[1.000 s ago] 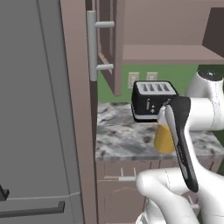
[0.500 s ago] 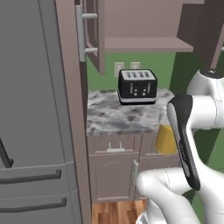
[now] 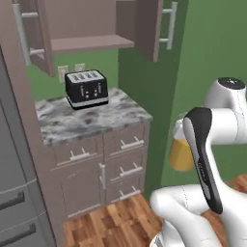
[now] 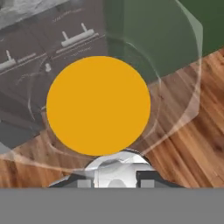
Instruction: There is a tray on the dining counter. Grab the cup, mug, and pitcher and place them on the tray. The pitcher may be placed next to the tray if it cannot fit the tray.
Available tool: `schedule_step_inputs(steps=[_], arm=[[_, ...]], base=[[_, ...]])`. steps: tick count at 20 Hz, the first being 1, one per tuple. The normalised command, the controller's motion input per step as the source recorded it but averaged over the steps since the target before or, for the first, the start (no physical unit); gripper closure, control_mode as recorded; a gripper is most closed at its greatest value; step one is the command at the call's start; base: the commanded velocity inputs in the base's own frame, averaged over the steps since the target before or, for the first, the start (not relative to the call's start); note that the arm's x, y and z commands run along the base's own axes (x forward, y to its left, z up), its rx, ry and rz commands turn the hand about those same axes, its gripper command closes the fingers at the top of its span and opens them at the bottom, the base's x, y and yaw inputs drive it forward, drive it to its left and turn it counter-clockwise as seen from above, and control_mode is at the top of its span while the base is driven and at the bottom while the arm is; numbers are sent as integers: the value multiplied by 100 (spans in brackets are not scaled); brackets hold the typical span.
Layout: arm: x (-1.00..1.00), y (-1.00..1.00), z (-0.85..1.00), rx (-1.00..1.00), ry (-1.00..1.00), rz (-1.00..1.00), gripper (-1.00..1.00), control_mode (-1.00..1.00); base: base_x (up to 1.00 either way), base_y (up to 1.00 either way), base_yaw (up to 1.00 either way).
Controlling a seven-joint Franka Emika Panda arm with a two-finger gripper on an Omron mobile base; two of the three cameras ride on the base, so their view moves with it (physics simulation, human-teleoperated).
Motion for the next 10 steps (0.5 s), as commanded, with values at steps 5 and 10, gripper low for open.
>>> schedule_step_inputs(steps=[5,10], arm=[[0,0,0,0,0,0,100,100],[0,0,0,0,0,0,100,100]], base=[[0,0,-100],[0,0,-100]])
